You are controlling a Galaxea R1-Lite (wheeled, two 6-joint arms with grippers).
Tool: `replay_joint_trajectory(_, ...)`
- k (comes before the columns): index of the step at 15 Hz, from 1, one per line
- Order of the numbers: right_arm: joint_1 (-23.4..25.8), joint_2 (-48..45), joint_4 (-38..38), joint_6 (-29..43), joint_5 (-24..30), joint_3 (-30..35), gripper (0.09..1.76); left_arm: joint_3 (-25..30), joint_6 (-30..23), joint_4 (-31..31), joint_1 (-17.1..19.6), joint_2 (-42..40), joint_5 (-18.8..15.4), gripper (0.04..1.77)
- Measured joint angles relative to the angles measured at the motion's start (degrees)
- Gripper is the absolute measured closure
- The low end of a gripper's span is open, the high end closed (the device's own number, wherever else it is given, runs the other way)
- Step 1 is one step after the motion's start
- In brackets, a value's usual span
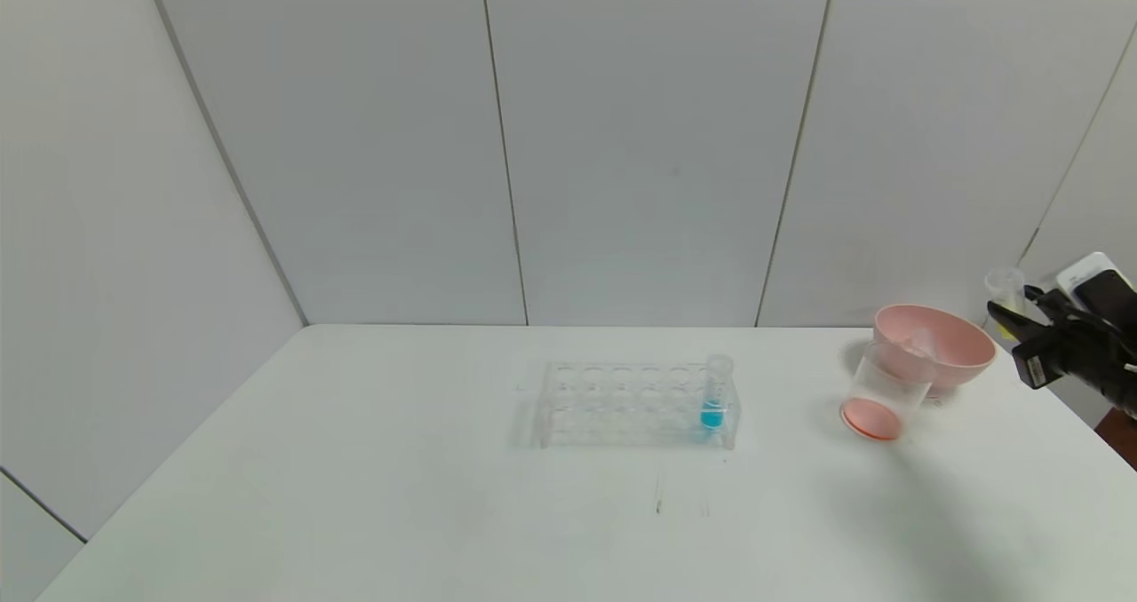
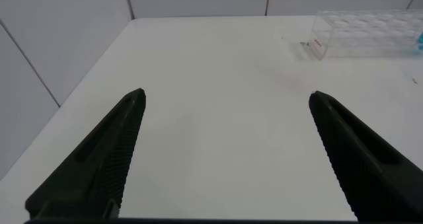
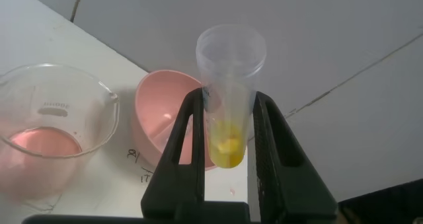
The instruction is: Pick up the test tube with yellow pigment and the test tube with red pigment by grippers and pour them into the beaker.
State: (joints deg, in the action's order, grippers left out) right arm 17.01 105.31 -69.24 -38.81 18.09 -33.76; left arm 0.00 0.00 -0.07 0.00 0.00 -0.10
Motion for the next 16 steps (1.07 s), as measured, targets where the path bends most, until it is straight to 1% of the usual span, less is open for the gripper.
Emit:
replay_joint_trajectory(2, 0.5, 0.5, -1.6, -5.3, 1.6, 0.9, 1.35, 0.0, 0.0, 0.0, 0.0, 0.0, 0.0, 0.05)
replay_joint_trajectory(5, 1.3, 1.0, -1.8, -11.3, 3.8, 1.2, 1.35, 0.0, 0.0, 0.0, 0.0, 0.0, 0.0, 0.05)
replay_joint_trajectory(10, 1.2, 1.2, -1.7, -21.5, 4.0, 1.2, 1.35, 0.0, 0.0, 0.0, 0.0, 0.0, 0.0, 0.05)
replay_joint_trajectory(16, -0.2, 2.2, -1.4, -30.3, 3.8, 0.5, 1.35, 0.0, 0.0, 0.0, 0.0, 0.0, 0.0, 0.05)
